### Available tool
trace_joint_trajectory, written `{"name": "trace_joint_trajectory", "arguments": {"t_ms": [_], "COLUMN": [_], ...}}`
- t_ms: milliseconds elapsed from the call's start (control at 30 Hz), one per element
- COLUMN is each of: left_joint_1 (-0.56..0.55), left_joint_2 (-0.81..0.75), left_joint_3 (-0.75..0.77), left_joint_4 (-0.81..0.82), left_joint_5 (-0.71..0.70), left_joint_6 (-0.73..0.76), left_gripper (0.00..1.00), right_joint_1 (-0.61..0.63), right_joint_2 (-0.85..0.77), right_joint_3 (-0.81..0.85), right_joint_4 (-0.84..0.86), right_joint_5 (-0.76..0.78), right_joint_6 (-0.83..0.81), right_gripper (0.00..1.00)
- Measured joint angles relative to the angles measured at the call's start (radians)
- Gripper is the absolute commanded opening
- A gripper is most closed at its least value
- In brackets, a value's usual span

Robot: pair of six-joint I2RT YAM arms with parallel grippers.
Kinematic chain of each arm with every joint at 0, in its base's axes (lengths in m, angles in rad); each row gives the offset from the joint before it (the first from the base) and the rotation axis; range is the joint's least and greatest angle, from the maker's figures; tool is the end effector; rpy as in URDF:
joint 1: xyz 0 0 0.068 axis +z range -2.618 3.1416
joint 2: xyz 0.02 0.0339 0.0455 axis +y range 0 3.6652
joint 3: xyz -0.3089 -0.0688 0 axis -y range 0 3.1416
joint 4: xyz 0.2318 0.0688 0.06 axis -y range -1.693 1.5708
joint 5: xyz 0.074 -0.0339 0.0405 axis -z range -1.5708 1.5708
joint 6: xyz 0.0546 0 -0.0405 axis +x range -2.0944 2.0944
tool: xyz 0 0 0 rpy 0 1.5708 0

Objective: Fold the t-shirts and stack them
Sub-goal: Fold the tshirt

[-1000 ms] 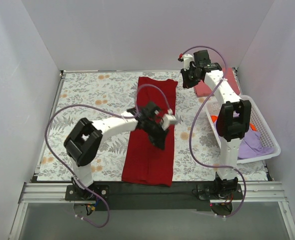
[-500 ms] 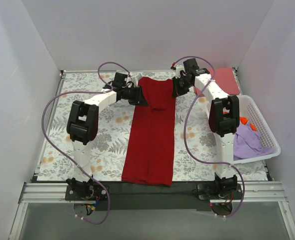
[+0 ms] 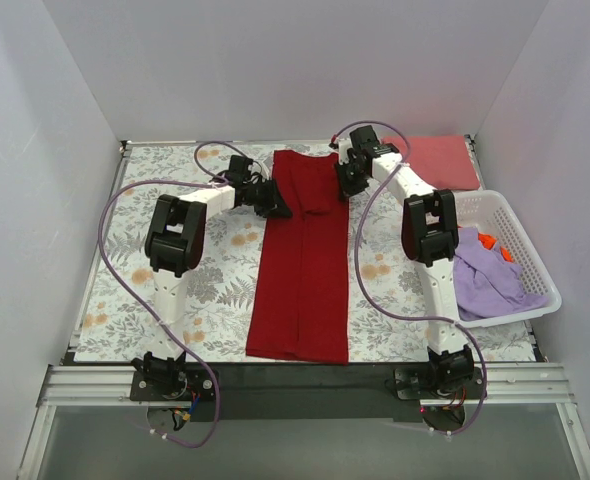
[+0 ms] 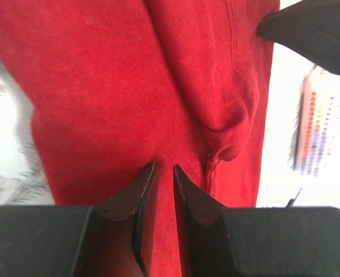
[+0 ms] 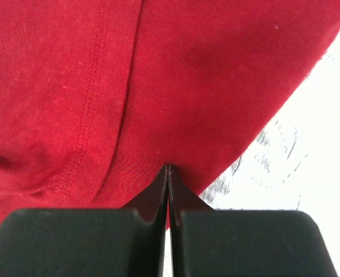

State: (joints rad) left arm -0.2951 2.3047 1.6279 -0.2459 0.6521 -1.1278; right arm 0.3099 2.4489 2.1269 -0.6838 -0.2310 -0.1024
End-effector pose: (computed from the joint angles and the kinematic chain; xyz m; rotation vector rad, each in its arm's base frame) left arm 0.4841 -0.1818 0.1509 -0.8320 2.6588 -1.3160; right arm 0.5339 0.1841 0.1869 -0.6129 2.5064 0.3751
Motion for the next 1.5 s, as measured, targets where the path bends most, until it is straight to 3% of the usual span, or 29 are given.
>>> {"name": "trace_joint_trajectory", "arguments": {"t_ms": [400,633,733,800,867,900,933,967,1033,1100,1133,1300,1500], "left_joint_1": [0.083,0.091,0.091,0.090,0.090,0.089,0.090,0.089,0.092,0.100,0.105,0.123,0.123], "left_joint_2": [0.164,0.192,0.193,0.192,0.182,0.173,0.164,0.144,0.092,0.009,-0.045,-0.411,-0.800], "left_joint_3": [0.201,0.220,0.220,0.220,0.220,0.220,0.219,0.218,0.210,0.179,0.157,0.021,-0.103], "left_joint_4": [0.048,0.090,0.100,0.108,0.113,0.112,0.113,0.109,0.092,0.079,0.072,0.099,0.096], "left_joint_5": [0.113,0.147,0.148,0.151,0.154,0.149,0.160,0.153,0.125,0.099,0.089,0.029,0.072], "left_joint_6": [-0.080,-0.127,-0.134,-0.133,-0.127,-0.118,-0.116,-0.094,-0.056,0.000,0.034,0.182,0.442], "left_gripper": [0.16,0.17,0.23,0.34,0.45,0.66,0.75,0.83,0.84,0.85,0.85,0.86,0.87], "right_joint_1": [0.014,0.019,0.023,0.024,0.025,0.025,0.025,0.024,0.024,0.023,0.023,0.023,0.035], "right_joint_2": [0.091,0.121,0.125,0.125,0.123,0.117,0.106,0.084,0.004,-0.108,-0.175,-0.526,-0.869], "right_joint_3": [0.116,0.135,0.136,0.135,0.135,0.134,0.126,0.106,0.047,-0.012,-0.036,-0.125,-0.244], "right_joint_4": [0.155,0.253,0.278,0.285,0.291,0.291,0.291,0.293,0.289,0.291,0.291,0.338,0.290], "right_joint_5": [0.083,0.141,0.159,0.170,0.180,0.181,0.180,0.179,0.168,0.144,0.129,0.075,-0.098], "right_joint_6": [-0.001,-0.002,-0.004,-0.008,-0.013,-0.022,-0.031,-0.039,-0.062,-0.088,-0.106,-0.192,-0.360], "right_gripper": [0.01,0.01,0.01,0.03,0.22,0.29,0.41,0.46,0.61,0.69,0.82,0.95,0.96]}}
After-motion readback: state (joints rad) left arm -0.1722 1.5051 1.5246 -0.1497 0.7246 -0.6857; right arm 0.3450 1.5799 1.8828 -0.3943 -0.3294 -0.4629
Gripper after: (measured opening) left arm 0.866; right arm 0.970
